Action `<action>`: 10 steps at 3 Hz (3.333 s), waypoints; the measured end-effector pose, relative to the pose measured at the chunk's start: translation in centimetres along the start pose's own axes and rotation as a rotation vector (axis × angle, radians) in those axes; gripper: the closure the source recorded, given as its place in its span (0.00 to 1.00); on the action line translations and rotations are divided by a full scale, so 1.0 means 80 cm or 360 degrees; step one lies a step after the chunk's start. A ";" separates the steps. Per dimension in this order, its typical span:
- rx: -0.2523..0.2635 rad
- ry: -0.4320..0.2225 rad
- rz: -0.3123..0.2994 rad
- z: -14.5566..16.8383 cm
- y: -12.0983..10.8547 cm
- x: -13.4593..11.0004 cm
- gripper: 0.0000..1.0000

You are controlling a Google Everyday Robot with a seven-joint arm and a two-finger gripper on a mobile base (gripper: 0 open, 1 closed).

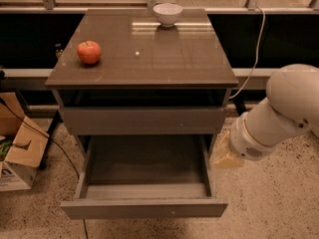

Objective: Close middle drawer

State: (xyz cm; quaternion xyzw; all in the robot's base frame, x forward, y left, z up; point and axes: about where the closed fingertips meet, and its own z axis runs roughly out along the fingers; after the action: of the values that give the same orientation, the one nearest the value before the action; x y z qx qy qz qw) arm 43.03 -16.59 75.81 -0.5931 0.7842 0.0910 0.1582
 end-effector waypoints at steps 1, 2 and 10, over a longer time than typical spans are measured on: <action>-0.0032 -0.0012 0.0068 0.031 0.021 0.019 1.00; -0.0103 -0.0087 0.0155 0.078 0.057 0.039 1.00; -0.0285 -0.0290 0.0396 0.355 0.086 0.067 1.00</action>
Offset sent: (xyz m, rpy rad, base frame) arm -0.0599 0.0069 -0.0985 0.1310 0.1023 -0.0944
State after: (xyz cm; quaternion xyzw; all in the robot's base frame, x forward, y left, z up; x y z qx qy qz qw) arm 39.08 -10.12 47.12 -0.4924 0.8228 0.2327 0.1626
